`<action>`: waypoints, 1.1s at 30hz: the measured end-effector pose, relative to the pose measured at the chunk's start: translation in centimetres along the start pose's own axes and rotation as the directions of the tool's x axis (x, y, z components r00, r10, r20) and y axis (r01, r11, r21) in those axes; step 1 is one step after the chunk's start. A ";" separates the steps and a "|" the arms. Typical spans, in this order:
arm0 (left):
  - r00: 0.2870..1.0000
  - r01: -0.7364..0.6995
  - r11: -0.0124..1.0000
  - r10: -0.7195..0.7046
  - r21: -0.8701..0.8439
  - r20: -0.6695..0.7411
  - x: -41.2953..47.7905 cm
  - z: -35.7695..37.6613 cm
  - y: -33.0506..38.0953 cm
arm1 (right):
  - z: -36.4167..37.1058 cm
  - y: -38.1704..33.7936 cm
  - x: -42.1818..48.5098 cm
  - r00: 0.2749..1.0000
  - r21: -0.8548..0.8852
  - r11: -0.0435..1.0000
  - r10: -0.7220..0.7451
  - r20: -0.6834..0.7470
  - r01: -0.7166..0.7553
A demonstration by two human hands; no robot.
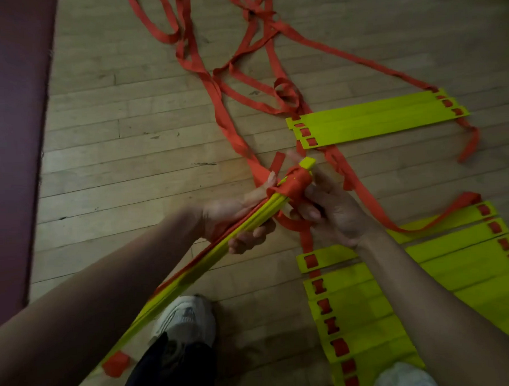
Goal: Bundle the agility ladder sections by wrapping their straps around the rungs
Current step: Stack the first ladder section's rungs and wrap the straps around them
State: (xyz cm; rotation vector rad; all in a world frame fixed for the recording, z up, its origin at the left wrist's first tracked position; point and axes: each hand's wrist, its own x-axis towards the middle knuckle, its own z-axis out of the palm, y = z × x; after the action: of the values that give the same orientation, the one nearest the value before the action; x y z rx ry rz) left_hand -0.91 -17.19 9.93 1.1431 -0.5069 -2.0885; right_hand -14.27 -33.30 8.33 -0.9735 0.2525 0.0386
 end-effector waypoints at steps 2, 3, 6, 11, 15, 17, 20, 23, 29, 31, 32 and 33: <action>1.000 -0.016 0.999 0.016 -0.031 -0.016 0.6 -0.1 -0.3 | 0.2 -0.2 0.4 1.000 0.021 1.000 0.007 -0.009 -0.006; 0.996 -0.014 0.999 0.010 -0.043 -0.094 1.0 -0.1 -0.5 | 0.3 -0.1 0.5 0.999 0.033 0.999 0.006 -0.041 -0.005; 0.943 -0.061 0.995 0.033 -0.076 -0.331 1.9 0.5 -0.7 | 0.6 0.4 0.4 0.986 0.016 1.000 -0.015 -0.164 0.018; 0.644 -0.260 0.961 0.247 0.096 -0.724 3.5 0.3 -2.0 | 0.8 1.2 -0.2 0.950 -0.054 0.998 0.004 -0.313 -0.022; 0.370 -0.325 0.877 0.462 0.354 -0.806 4.2 -0.9 -2.7 | 0.4 1.7 0.1 0.930 -0.101 0.994 0.000 -0.369 -0.040; 0.375 -0.278 0.899 0.425 0.337 -0.824 3.6 -0.4 -2.3 | 0.3 1.8 0.1 0.921 -0.149 0.988 -0.013 -0.388 -0.049; 0.514 -0.273 0.924 0.375 0.267 -0.772 2.7 -0.1 -2.3 | 0.2 1.8 0.3 0.910 -0.205 0.977 -0.034 -0.414 -0.057; 0.655 -0.260 0.911 0.409 0.319 -0.635 2.4 -0.5 -3.4 | 0.3 1.8 0.7 0.903 -0.278 0.957 -0.042 -0.428 -0.088; 0.540 -0.218 0.885 0.461 0.412 -0.704 2.0 -0.8 -2.5 | -0.2 2.2 1.3 0.864 -0.585 0.782 -0.126 -0.487 -0.216; 0.490 -0.160 0.860 0.495 0.484 -0.718 2.0 -0.8 -2.4 | -0.5 2.1 1.3 0.882 -0.678 0.690 -0.122 -0.455 -0.253; 0.477 -0.145 0.858 0.497 0.493 -0.725 2.0 -1.0 -2.3 | -0.6 2.0 1.3 0.890 -0.674 0.695 -0.109 -0.443 -0.250; 0.474 -0.145 0.867 0.484 0.477 -0.736 2.0 -1.0 -2.2 | -0.4 1.9 1.3 0.897 -0.632 0.737 -0.081 -0.434 -0.239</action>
State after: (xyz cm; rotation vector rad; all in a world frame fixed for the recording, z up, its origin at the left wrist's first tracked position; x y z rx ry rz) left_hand -1.63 -17.13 6.83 1.9209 -0.5524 -0.9020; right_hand -13.36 -32.70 6.27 -1.7085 0.7382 -0.0122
